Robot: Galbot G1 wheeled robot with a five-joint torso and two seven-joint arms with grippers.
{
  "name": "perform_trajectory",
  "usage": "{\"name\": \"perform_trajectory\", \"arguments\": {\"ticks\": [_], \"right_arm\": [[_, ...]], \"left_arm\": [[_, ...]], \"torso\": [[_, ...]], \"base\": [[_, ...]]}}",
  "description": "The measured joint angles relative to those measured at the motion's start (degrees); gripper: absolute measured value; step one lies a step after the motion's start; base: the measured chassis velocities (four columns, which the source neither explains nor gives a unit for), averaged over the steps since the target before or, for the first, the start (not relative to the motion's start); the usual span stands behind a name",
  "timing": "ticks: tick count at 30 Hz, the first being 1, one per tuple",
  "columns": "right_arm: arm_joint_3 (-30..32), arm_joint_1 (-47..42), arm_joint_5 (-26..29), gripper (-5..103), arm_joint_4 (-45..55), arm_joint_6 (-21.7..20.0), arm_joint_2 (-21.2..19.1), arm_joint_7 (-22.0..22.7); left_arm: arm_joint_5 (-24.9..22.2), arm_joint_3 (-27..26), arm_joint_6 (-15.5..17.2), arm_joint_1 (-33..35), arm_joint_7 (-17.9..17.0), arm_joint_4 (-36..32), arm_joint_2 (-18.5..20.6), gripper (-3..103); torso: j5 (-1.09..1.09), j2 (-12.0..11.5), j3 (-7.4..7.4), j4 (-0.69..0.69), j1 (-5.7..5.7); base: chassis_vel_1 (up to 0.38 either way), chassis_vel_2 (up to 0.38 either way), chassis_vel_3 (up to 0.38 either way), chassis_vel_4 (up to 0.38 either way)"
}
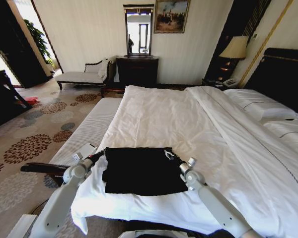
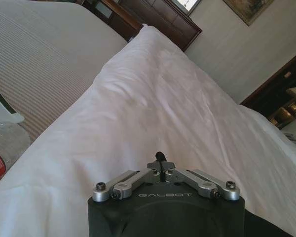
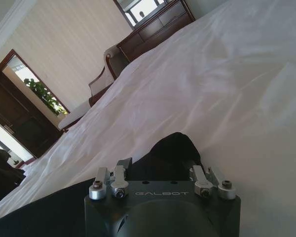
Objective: Fold the clothes on the bed.
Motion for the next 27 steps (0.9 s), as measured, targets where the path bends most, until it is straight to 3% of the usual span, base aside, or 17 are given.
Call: {"name": "perform_trajectory", "arguments": {"ticks": [2, 7, 8, 12, 14, 15, 27], "right_arm": [[0.08, 0.1, 0.18, 51, -0.06, 0.0, 0.13, 0.14], [0.56, 0.5, 1.45, 29, -0.21, 0.0, 0.61, 0.67], [0.56, 0.5, 1.45, 29, -0.21, 0.0, 0.61, 0.67], [0.9, 0.63, 2.11, 8, -0.22, 0.02, 0.53, 0.67], [1.0, 0.63, 2.15, 8, -0.22, 0.04, 0.49, 0.66], [1.18, 0.64, 2.26, 2, -0.22, 0.11, 0.43, 0.64], [3.98, 1.41, 4.19, 2, 2.08, 3.2, -0.19, 0.19]], "left_arm": [[0.11, 0.03, -0.05, -0.02, 0.0, 0.0, -0.01, 0], [0.59, 0.07, -0.45, -0.04, 0.09, 0.06, -0.01, 0], [0.59, 0.07, -0.45, -0.04, 0.09, 0.06, -0.01, 0], [0.78, 0.07, -0.74, -0.01, 0.15, 0.07, 0.05, 0], [0.79, 0.07, -0.79, -0.02, 0.16, 0.07, 0.07, 0], [0.79, 0.07, -0.85, -0.07, 0.16, 0.08, 0.1, 0], [-1.43, 0.08, -3.47, -2.39, 0.56, -0.33, 0.18, 0]], "torso": [[0.0, 0.0, 0.0, 0.0, 0.0], [0.0, 0.0, 0.0, 0.0, 0.0], [0.0, 0.0, 0.0, 0.0, 0.0], [0.0, 0.0, 0.0, 0.0, 0.0], [0.0, 0.0, 0.0, 0.0, 0.0], [0.0, 0.0, 0.0, 0.0, 0.0], [0.0, 0.0, 0.0, 0.01, 0.0]], "base": [[0.0, 0.0, 0.0, 0.0], [0.0, 0.0, 0.0, 0.0], [0.0, 0.0, 0.0, 0.0], [0.0, 0.0, 0.0, 0.0], [0.0, 0.0, 0.0, 0.0], [0.0, 0.0, 0.0, 0.0], [0.0, 0.0, 0.0, 0.0]]}}
